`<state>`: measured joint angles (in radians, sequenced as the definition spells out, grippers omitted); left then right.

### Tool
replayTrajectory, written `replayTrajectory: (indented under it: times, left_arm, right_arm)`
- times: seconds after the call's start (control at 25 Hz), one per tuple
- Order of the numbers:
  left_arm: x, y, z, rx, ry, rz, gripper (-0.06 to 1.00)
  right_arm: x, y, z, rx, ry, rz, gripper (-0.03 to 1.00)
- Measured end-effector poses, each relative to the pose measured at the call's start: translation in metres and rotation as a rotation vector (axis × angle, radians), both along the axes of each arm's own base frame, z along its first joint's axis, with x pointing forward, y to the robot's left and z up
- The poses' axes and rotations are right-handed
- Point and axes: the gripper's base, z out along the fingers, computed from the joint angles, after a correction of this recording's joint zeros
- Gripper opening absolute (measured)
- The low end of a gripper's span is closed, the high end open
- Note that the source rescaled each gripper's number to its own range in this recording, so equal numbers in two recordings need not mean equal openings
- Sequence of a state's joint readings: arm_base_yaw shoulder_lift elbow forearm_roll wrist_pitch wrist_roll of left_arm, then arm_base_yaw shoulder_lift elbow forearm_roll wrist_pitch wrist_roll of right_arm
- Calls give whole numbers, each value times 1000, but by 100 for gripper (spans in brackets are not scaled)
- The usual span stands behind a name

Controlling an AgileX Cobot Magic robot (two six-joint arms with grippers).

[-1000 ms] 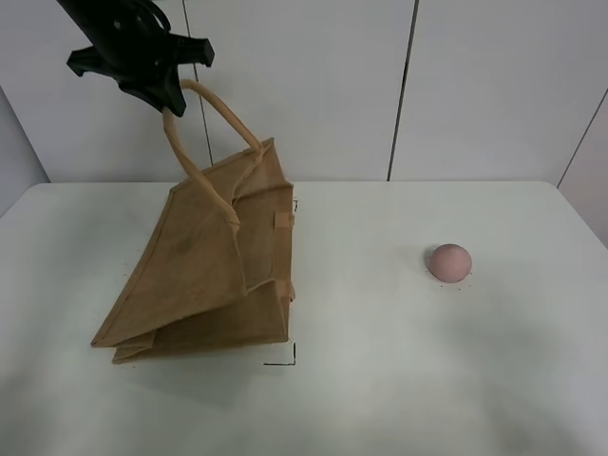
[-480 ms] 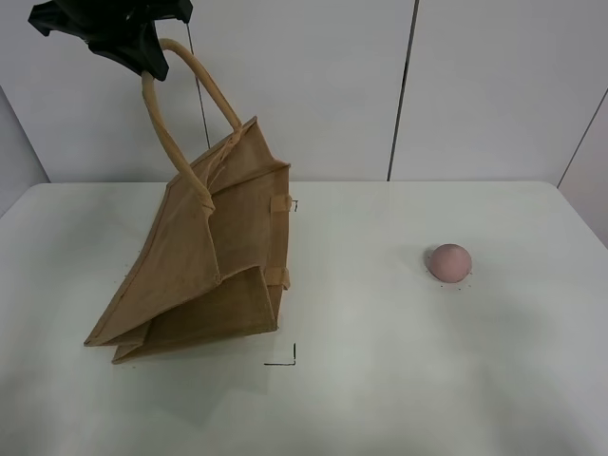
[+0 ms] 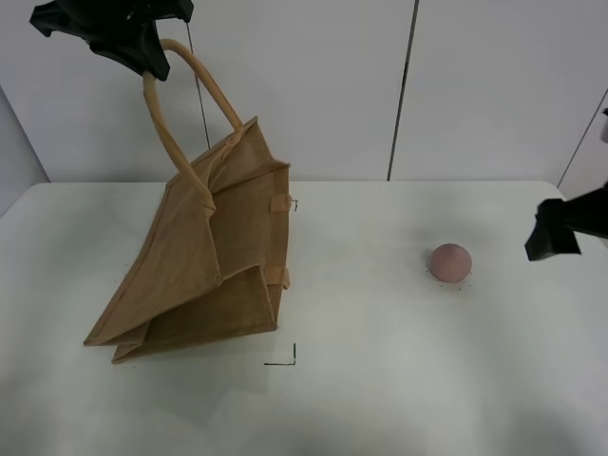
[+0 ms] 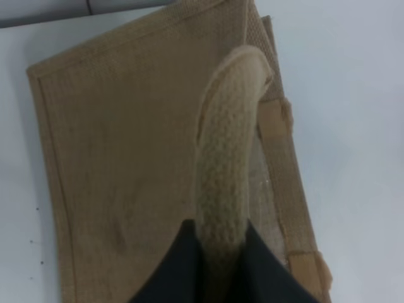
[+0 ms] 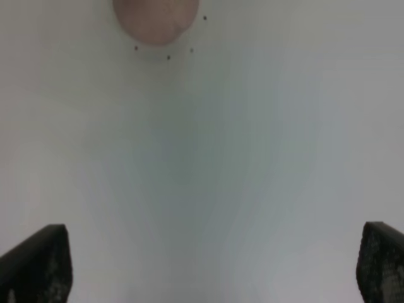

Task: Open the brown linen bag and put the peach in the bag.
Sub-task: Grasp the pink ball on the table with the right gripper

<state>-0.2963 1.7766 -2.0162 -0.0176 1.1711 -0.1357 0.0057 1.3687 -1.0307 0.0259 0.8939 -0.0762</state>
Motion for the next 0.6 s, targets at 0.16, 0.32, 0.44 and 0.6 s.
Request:
replayTrajectory:
  times: [0.16, 0.32, 0.44, 0.6]
  left_arm:
    - [0, -1, 0, -9, 4, -3, 0]
    - [0, -1, 0, -9, 4, -3, 0]
    - [0, -1, 0, -8, 4, -3, 0]
    - [0, -1, 0, -8, 3, -3, 0]
  right_arm:
    - [74, 1, -23, 4, 71, 7, 100]
    - [124, 16, -50, 14, 125, 42, 100]
    - [140, 31, -72, 17, 177, 75, 100]
    - [147, 42, -103, 14, 242, 96, 100]
